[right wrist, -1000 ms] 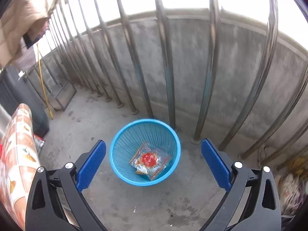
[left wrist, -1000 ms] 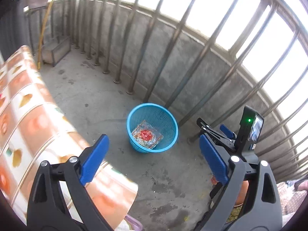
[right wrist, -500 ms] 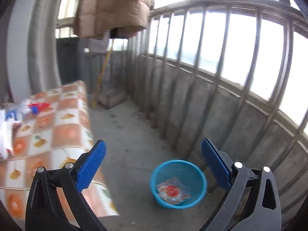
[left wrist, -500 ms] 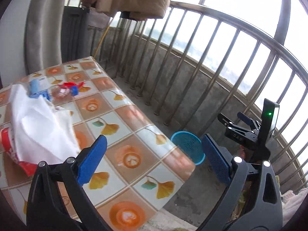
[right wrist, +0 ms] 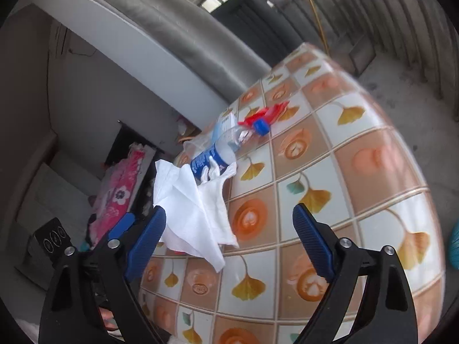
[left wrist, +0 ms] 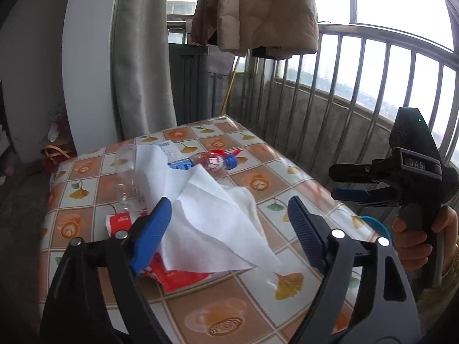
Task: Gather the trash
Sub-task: 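Return both tools to the table and grasp the white tissue with the right tool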
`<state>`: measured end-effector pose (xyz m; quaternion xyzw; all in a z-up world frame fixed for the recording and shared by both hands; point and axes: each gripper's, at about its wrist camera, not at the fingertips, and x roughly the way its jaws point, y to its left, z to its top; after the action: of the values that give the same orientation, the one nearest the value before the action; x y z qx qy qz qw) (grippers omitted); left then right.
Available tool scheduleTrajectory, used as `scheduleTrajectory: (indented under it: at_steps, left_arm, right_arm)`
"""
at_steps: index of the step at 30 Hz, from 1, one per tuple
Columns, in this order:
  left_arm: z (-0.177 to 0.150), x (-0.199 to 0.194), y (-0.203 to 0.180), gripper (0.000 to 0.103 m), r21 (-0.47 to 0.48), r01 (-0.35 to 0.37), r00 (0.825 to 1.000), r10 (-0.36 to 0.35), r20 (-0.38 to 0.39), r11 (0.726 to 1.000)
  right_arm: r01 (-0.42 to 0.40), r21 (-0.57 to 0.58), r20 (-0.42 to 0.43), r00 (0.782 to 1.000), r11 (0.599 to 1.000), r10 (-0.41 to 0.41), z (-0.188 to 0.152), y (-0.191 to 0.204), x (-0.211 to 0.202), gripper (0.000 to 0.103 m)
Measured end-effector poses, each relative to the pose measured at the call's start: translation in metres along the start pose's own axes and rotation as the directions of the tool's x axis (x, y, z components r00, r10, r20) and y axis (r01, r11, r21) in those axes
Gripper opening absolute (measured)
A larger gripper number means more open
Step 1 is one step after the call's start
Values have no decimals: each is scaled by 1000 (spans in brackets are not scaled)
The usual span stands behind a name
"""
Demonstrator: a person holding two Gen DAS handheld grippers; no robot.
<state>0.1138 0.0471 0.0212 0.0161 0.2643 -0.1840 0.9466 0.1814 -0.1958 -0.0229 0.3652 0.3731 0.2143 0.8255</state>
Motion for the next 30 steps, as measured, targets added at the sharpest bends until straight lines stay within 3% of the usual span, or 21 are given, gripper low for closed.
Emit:
scheduleTrajectory:
  at_steps: [3,9,14,21,30]
  left_arm:
    - [-1,11,7,57,20,-24,1000,24,-19,1000]
    - [-6,31,14,40,40,9,997,-6,-83,999]
    - [-11,41,28,24,-14,6,992,-7,-127,1000]
    - [-13,41,47,1,-95,16,991,-28,-130,995]
    - [-10,30,53,0,-121,52,994,-63,-93,991]
  right_arm:
    - [-40,51,-80,996,998,44,9,-4,34,81]
    - [-98,135,-177,977,986,122,21,-7,82,74]
    - [-108,167,-212,967,980,143,20,-10,99,62]
    - [-101,163,-204,970,981,134,18,-6,100,41]
    - [-95,138,-182,976,986,120,20,5,90,22]
